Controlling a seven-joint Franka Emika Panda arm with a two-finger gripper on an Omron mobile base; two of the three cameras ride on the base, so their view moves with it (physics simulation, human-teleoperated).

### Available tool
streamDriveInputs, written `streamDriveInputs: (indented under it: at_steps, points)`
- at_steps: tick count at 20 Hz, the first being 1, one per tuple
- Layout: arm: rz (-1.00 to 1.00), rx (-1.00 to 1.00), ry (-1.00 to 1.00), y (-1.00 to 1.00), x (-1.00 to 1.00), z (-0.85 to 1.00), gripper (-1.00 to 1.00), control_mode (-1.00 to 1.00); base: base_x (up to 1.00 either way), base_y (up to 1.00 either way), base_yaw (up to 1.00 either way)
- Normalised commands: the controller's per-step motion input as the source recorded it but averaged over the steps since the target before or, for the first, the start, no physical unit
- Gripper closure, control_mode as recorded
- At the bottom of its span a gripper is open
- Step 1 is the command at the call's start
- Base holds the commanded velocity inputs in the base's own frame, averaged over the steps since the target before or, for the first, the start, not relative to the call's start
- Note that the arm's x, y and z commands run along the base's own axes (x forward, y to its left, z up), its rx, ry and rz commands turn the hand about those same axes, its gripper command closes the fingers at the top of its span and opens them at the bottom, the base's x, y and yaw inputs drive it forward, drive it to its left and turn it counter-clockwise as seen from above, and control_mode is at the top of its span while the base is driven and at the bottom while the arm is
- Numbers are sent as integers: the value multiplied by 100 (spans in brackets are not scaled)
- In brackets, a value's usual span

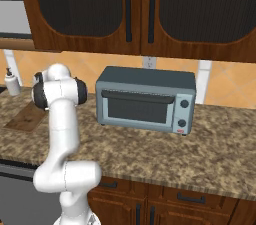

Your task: Pick up the sponge from the counter and clean the cutting board by briefly scrubbing or pressing down on the cutting board. Once finished, release the sponge.

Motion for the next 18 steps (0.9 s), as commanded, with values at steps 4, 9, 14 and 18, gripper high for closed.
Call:
streamDriveInputs:
  at_steps: [4, 9, 14, 18]
  points:
    - [0, 0, -1, -59, -86, -86, 100, -100, 0, 0, 0]
    - [0, 2, -4, -32, -76, -52, -100, -100, 0, 0, 0]
    - [0, 16, -1, -39, -72, 43, -100, -100, 0, 0, 0]
    - [7, 22, 0, -32, -61, 74, -100, -100, 0, 0, 0]
